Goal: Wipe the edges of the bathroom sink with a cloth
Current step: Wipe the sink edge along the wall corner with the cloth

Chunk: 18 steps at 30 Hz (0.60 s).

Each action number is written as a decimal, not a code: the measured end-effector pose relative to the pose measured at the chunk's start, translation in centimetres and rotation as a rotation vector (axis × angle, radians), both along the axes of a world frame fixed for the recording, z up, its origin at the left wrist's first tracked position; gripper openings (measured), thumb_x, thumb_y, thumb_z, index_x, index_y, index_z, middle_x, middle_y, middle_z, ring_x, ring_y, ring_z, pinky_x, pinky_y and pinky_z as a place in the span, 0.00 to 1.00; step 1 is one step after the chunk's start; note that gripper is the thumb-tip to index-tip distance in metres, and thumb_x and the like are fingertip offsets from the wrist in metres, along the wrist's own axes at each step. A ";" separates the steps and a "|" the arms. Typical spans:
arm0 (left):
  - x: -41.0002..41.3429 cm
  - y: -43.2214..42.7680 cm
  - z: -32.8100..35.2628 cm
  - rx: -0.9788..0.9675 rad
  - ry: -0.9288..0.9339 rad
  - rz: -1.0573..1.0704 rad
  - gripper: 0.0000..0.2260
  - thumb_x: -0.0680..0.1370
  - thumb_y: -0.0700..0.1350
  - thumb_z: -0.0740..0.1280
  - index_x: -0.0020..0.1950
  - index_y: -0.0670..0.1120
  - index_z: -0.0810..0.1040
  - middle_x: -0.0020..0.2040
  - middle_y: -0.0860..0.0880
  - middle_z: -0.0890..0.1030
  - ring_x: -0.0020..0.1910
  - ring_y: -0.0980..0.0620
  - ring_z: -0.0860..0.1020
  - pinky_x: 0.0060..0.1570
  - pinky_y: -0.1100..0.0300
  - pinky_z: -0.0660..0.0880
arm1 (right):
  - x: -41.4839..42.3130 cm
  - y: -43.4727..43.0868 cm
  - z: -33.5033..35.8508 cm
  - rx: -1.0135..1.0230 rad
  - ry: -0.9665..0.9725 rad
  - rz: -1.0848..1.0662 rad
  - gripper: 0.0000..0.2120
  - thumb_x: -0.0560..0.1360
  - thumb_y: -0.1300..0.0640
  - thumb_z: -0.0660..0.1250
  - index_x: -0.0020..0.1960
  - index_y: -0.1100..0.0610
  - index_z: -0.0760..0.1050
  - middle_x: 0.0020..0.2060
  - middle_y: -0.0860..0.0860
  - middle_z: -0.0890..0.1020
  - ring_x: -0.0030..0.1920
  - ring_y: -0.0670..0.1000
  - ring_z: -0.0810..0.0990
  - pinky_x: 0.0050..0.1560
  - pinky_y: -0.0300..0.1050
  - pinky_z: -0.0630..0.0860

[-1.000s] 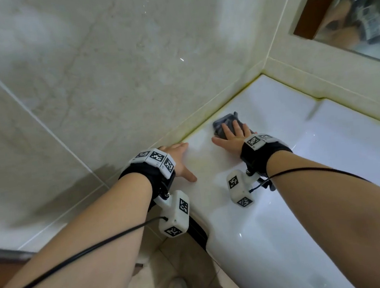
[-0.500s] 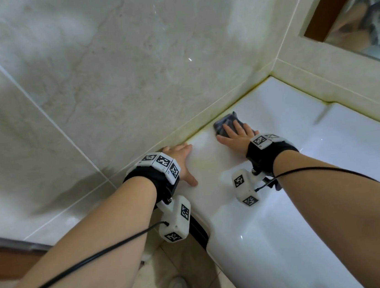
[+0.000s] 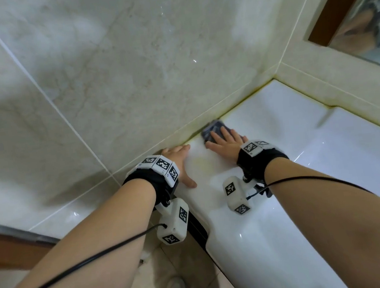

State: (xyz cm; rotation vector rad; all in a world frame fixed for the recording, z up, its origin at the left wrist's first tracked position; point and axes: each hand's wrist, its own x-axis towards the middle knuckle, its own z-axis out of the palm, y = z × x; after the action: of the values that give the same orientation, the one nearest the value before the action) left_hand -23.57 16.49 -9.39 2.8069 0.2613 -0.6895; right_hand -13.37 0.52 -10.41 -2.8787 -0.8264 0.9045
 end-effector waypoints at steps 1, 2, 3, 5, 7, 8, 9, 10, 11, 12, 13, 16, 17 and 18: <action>-0.1 0.0 0.0 0.002 -0.001 0.003 0.52 0.64 0.61 0.74 0.78 0.52 0.47 0.78 0.54 0.53 0.76 0.45 0.54 0.74 0.49 0.56 | 0.4 -0.8 0.1 0.014 0.008 -0.056 0.30 0.75 0.34 0.45 0.74 0.40 0.44 0.76 0.47 0.38 0.75 0.55 0.36 0.72 0.56 0.37; -0.2 -0.1 -0.1 0.006 -0.004 0.006 0.52 0.64 0.61 0.74 0.78 0.52 0.47 0.78 0.53 0.53 0.76 0.45 0.54 0.74 0.49 0.57 | 0.7 -1.4 0.2 0.031 0.017 -0.119 0.31 0.75 0.34 0.45 0.74 0.40 0.43 0.76 0.47 0.38 0.75 0.54 0.36 0.72 0.55 0.37; -0.3 0.0 -0.1 0.011 -0.009 0.009 0.51 0.63 0.61 0.74 0.78 0.51 0.48 0.78 0.53 0.54 0.75 0.45 0.55 0.74 0.49 0.57 | 0.8 -1.7 0.2 0.039 0.019 -0.173 0.31 0.75 0.33 0.45 0.74 0.41 0.43 0.76 0.47 0.39 0.75 0.53 0.37 0.73 0.55 0.37; -0.4 -0.1 -0.2 0.017 -0.019 0.010 0.51 0.63 0.62 0.74 0.78 0.50 0.49 0.77 0.52 0.56 0.75 0.45 0.56 0.73 0.49 0.58 | 0.8 -1.8 0.1 0.013 -0.009 -0.217 0.33 0.74 0.32 0.46 0.74 0.41 0.42 0.76 0.46 0.39 0.75 0.53 0.37 0.73 0.55 0.37; -0.4 0.0 -0.4 0.012 -0.023 0.013 0.52 0.63 0.62 0.74 0.78 0.50 0.49 0.77 0.51 0.56 0.75 0.45 0.56 0.73 0.50 0.58 | 0.2 -1.1 0.0 0.005 -0.020 -0.206 0.34 0.73 0.30 0.45 0.74 0.41 0.41 0.75 0.46 0.38 0.75 0.53 0.36 0.72 0.55 0.36; -0.3 0.0 -0.5 0.013 -0.024 0.014 0.52 0.62 0.63 0.74 0.78 0.50 0.49 0.77 0.50 0.56 0.75 0.45 0.56 0.73 0.50 0.58 | -0.3 -0.5 -0.2 0.020 -0.006 -0.184 0.34 0.72 0.30 0.45 0.74 0.40 0.41 0.75 0.46 0.38 0.75 0.53 0.36 0.72 0.55 0.35; -0.3 0.1 -0.6 0.019 -0.026 0.015 0.53 0.62 0.63 0.74 0.78 0.50 0.49 0.77 0.50 0.56 0.75 0.44 0.56 0.73 0.50 0.58 | -1.0 0.2 -0.4 0.037 0.009 -0.149 0.34 0.72 0.29 0.45 0.74 0.40 0.41 0.75 0.46 0.38 0.75 0.53 0.35 0.72 0.55 0.35; -0.2 0.0 -0.7 0.025 -0.029 0.017 0.53 0.62 0.63 0.74 0.78 0.50 0.49 0.77 0.50 0.56 0.75 0.44 0.57 0.73 0.50 0.58 | -1.7 0.9 -0.6 0.046 0.020 -0.110 0.34 0.72 0.29 0.44 0.74 0.39 0.41 0.75 0.46 0.38 0.75 0.53 0.35 0.72 0.55 0.34; -0.2 0.0 -0.7 0.030 -0.031 0.016 0.53 0.61 0.63 0.75 0.78 0.49 0.49 0.77 0.49 0.56 0.75 0.44 0.57 0.73 0.50 0.58 | -2.3 1.6 -0.7 0.049 0.030 -0.079 0.34 0.72 0.30 0.44 0.74 0.39 0.41 0.75 0.45 0.38 0.75 0.53 0.35 0.72 0.55 0.34; -0.1 -0.1 -0.6 0.033 -0.030 0.016 0.54 0.61 0.63 0.75 0.78 0.49 0.49 0.77 0.49 0.56 0.75 0.44 0.57 0.73 0.49 0.58 | -2.8 2.2 -0.7 0.050 0.041 -0.063 0.34 0.72 0.30 0.44 0.74 0.39 0.40 0.75 0.45 0.38 0.75 0.52 0.35 0.71 0.55 0.34; -0.2 -0.2 -0.6 0.035 -0.027 0.021 0.54 0.61 0.63 0.75 0.78 0.49 0.49 0.77 0.49 0.56 0.75 0.44 0.57 0.73 0.49 0.59 | -3.1 2.5 -0.7 0.050 0.048 -0.058 0.33 0.73 0.30 0.44 0.74 0.39 0.40 0.75 0.45 0.37 0.75 0.53 0.35 0.71 0.55 0.34; -0.4 -0.3 -0.5 0.037 -0.035 0.053 0.53 0.62 0.62 0.75 0.78 0.49 0.49 0.77 0.49 0.56 0.75 0.43 0.57 0.72 0.49 0.59 | -2.8 2.1 -0.5 0.009 0.034 0.019 0.31 0.74 0.33 0.45 0.74 0.39 0.42 0.75 0.46 0.37 0.75 0.54 0.34 0.72 0.56 0.35; -0.6 -0.4 -0.5 0.043 -0.044 0.064 0.53 0.62 0.62 0.74 0.78 0.48 0.49 0.77 0.49 0.56 0.75 0.43 0.57 0.72 0.50 0.59 | -2.4 1.5 -0.4 -0.008 0.027 0.046 0.30 0.75 0.34 0.46 0.74 0.40 0.44 0.75 0.47 0.37 0.75 0.55 0.35 0.72 0.57 0.36; -0.8 -0.4 -0.6 0.049 -0.052 0.076 0.53 0.62 0.63 0.74 0.78 0.47 0.49 0.77 0.48 0.56 0.75 0.44 0.57 0.72 0.50 0.59 | -2.0 0.8 -0.2 -0.010 0.023 0.043 0.30 0.75 0.35 0.46 0.74 0.40 0.44 0.75 0.47 0.37 0.75 0.55 0.35 0.72 0.57 0.36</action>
State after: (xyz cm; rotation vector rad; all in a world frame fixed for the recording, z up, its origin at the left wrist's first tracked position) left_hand -24.35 16.08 -9.95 2.8401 0.3774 -0.5999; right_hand -15.34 1.30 -10.65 -2.8637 -0.8882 0.9474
